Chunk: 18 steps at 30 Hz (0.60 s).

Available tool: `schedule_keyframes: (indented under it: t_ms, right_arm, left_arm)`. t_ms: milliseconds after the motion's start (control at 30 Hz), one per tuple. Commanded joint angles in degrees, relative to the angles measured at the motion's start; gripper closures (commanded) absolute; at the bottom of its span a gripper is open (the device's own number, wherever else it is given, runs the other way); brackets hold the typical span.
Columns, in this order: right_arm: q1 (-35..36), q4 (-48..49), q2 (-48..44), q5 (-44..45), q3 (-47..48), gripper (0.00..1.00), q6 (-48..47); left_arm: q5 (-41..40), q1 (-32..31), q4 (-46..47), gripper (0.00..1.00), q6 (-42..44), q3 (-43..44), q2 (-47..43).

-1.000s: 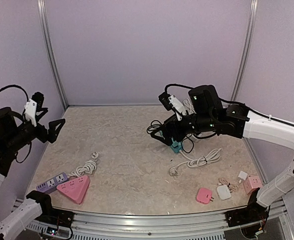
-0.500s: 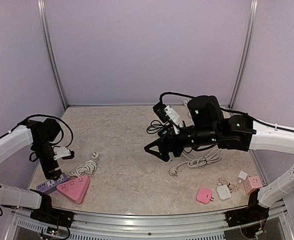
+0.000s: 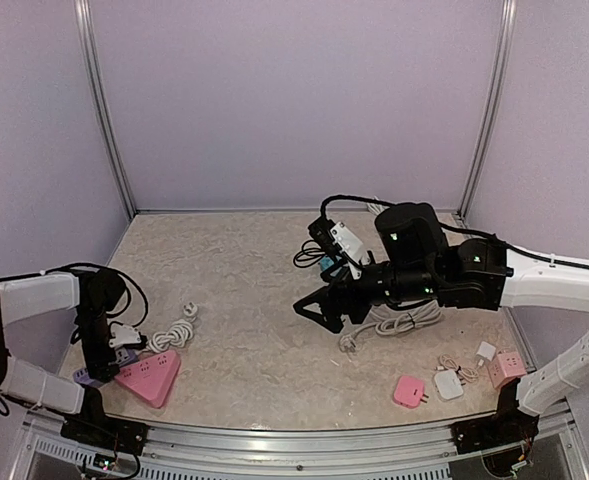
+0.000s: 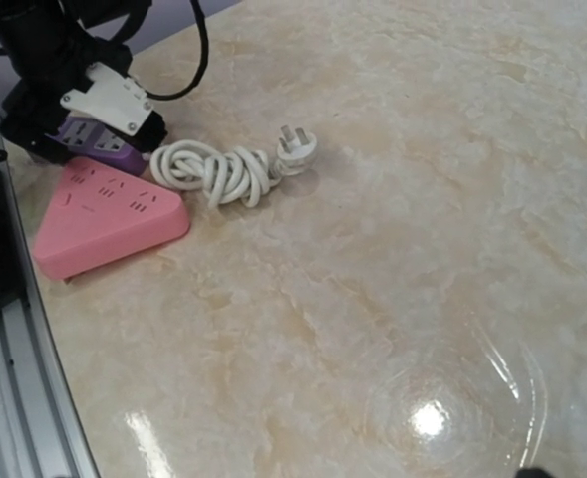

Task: Insert the plug
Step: Pick up the socket from the center of the board.

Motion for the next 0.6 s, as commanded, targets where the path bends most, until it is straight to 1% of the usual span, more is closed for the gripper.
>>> schedule_keyframes:
  t_ms: [0,133,233,467,533,567]
  right_arm:
    - [0.57,0.32,-1.07,0.3,-1.11,0.06,-0.13]
    - [0.57,0.31,-0.68,0.02,-1.33,0.06,0.26]
    - [0.64,0.48,-0.66,-0.13,-1.6,0.06,0.63]
    - [0.65,0.89,-0.66,-0.16,-1.63,0.06,0.74]
    - [0.7,0.85,-0.66,-0.09,-1.63,0.06,0.75]
    - [0.68,0.79,-0.7,0.04,-1.63,0.06,0.79]
  left_arm:
    - [2.88,0.85,7.16,0.12,2.59,-1.86,0.79]
    - [9.34,2.81,7.58,0.29,3.42,-1.73,0.38]
    - [13.91,4.31,7.7,0.44,3.6,-1.39,-0.61]
    - [15.77,8.98,9.09,0.91,3.05,0.25,-2.56]
    - [15.25,10.24,9.39,1.0,2.83,1.43,-2.76]
    - [14.8,10.74,9.65,1.0,2.55,2.28,-2.8]
